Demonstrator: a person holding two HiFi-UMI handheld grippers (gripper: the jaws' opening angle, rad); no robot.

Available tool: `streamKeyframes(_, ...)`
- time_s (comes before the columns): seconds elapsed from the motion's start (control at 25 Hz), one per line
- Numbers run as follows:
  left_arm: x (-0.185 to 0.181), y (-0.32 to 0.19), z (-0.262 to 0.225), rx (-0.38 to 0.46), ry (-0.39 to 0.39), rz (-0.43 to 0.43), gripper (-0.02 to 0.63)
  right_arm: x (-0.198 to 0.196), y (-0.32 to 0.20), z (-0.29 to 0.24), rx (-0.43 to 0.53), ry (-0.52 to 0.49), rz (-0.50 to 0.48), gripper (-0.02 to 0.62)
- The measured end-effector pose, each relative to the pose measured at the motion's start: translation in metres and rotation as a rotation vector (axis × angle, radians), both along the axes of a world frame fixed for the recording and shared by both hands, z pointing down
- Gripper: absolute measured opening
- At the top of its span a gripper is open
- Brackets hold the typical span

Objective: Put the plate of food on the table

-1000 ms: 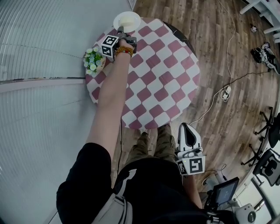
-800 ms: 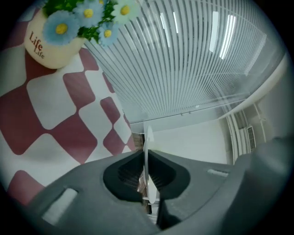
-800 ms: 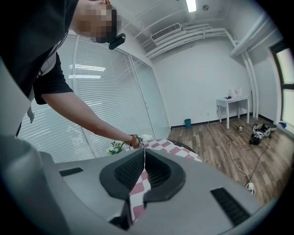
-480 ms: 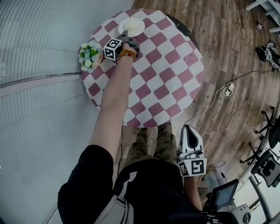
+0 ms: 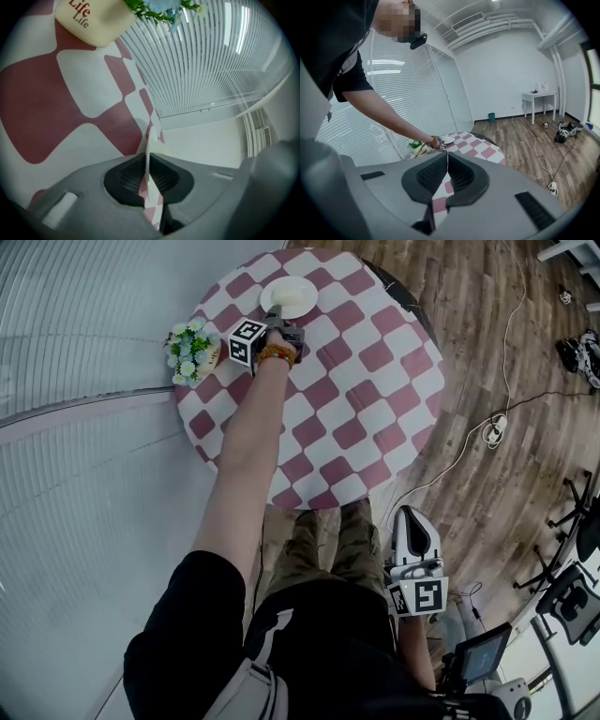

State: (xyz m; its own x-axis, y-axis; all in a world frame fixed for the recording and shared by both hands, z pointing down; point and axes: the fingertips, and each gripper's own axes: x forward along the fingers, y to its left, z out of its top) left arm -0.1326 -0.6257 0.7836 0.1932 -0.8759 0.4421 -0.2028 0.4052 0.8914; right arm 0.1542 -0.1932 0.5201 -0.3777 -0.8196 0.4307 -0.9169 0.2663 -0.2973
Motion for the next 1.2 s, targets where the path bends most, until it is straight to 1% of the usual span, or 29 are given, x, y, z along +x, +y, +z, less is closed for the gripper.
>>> streamKeyframes(0.08,0.004,0.004,0.006,-0.021,0.035,0.016,0.021,0.001,-0.001,0.001,-0.001,0.001,-0.005,0.012)
streamKeyframes(0.16,0.006,0.007,0.011,-0.053,0.048,0.015,0.021,0.0,0.0,0.004,-0.007,0.0,-0.012,0.012)
streamKeyframes(0.24,0.005,0.01,0.013,-0.086,0.024,0.018,0.03,-0.005,0.002,0.007,-0.015,-0.005,-0.03,0.012)
streamKeyframes(0.4,0.002,0.012,0.012,-0.159,-0.031,0.037,0.075,-0.009,0.004,0.01,-0.022,-0.013,-0.047,0.012)
streamKeyframes(0.56,0.004,0.016,0.01,-0.211,-0.04,0.07,0.106,-0.013,0.005,0.008,-0.016,-0.019,-0.048,0.012)
streamKeyframes(0.8,0.005,0.021,0.005,-0.247,-0.044,0.084,0.153,-0.019,0.005,0.005,-0.008,-0.022,-0.052,0.012)
streamKeyframes(1.12,0.003,0.043,0.005,-0.251,-0.023,0.104,0.155,-0.027,0.012,0.0,0.003,-0.026,-0.066,0.012)
streamKeyframes(1.2,0.001,0.047,0.005,-0.246,-0.008,0.114,0.155,-0.03,0.014,-0.001,0.006,-0.026,-0.072,0.012)
